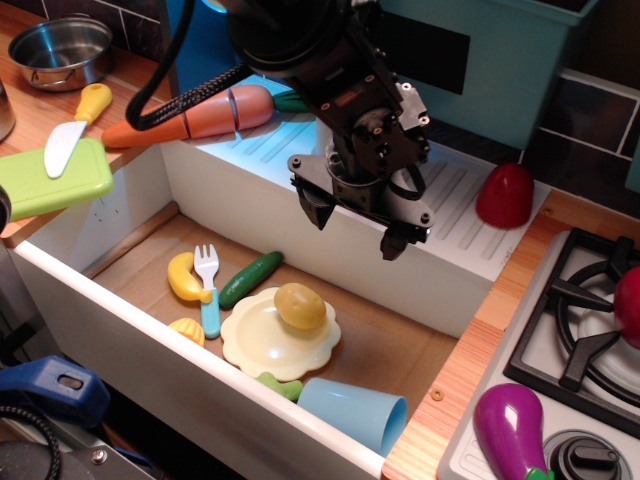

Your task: Turn lever vertical to front

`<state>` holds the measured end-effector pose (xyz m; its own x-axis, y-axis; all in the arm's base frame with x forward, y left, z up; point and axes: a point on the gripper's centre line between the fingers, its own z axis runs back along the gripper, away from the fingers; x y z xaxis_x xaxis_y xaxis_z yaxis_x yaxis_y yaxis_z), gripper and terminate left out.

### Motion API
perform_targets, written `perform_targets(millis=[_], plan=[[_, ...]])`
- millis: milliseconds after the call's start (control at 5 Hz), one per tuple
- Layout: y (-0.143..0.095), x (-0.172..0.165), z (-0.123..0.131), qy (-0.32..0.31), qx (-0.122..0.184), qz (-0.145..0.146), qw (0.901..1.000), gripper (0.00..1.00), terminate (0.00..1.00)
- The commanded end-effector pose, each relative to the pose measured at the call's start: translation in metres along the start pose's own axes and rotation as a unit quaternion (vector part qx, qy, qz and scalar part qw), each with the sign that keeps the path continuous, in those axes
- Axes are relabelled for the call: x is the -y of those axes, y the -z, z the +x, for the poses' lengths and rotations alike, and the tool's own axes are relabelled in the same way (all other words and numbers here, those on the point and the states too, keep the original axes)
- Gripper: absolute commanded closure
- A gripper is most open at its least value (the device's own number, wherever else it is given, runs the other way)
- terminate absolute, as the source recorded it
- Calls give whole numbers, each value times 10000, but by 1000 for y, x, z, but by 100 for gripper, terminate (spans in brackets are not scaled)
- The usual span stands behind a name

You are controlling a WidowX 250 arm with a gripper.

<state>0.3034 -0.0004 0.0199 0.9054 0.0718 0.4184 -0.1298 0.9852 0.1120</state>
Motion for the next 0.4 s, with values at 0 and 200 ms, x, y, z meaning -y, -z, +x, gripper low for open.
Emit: perform_targets(millis=[0,200], plan=[[-8,-1,13,-68,237,-26,9997,0,0],[-8,-1,13,-68,237,-26,9997,0,100]])
